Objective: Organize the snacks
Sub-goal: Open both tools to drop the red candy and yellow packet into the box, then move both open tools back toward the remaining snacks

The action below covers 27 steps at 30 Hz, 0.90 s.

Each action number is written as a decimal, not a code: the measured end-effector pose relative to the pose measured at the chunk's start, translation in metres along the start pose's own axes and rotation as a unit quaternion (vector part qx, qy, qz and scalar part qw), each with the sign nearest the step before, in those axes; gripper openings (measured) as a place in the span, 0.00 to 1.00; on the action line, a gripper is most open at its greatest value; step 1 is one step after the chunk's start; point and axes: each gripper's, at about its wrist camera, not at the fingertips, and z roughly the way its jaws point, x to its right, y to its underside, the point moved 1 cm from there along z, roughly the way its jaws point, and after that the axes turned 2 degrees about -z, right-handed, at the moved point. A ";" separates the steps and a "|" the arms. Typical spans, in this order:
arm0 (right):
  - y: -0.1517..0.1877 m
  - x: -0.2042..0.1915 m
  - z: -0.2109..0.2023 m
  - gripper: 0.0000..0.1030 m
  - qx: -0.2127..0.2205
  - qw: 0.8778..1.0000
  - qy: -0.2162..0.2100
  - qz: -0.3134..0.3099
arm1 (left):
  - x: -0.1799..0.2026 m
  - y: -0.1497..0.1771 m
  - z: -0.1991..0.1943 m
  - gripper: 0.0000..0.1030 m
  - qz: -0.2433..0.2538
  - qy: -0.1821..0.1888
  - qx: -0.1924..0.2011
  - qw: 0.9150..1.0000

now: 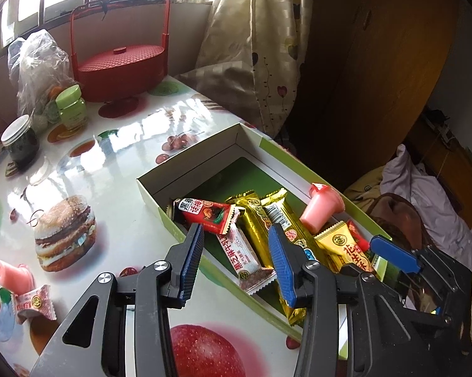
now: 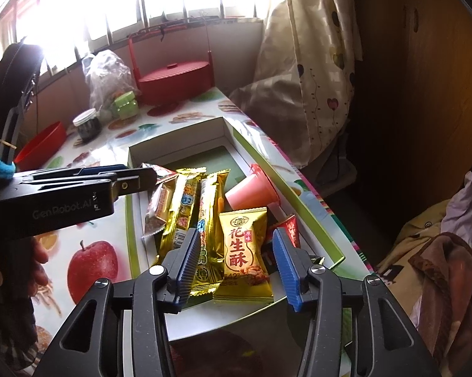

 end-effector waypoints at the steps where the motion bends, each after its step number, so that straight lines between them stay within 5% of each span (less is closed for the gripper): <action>1: 0.000 0.000 -0.001 0.46 0.001 1.000 0.000 0.000 | 0.000 0.000 -0.002 0.43 0.000 -0.001 0.001 1.000; 27: 0.002 -0.007 -0.016 0.47 0.014 1.000 0.003 0.001 | 0.000 0.014 -0.030 0.43 0.005 -0.010 0.020 1.000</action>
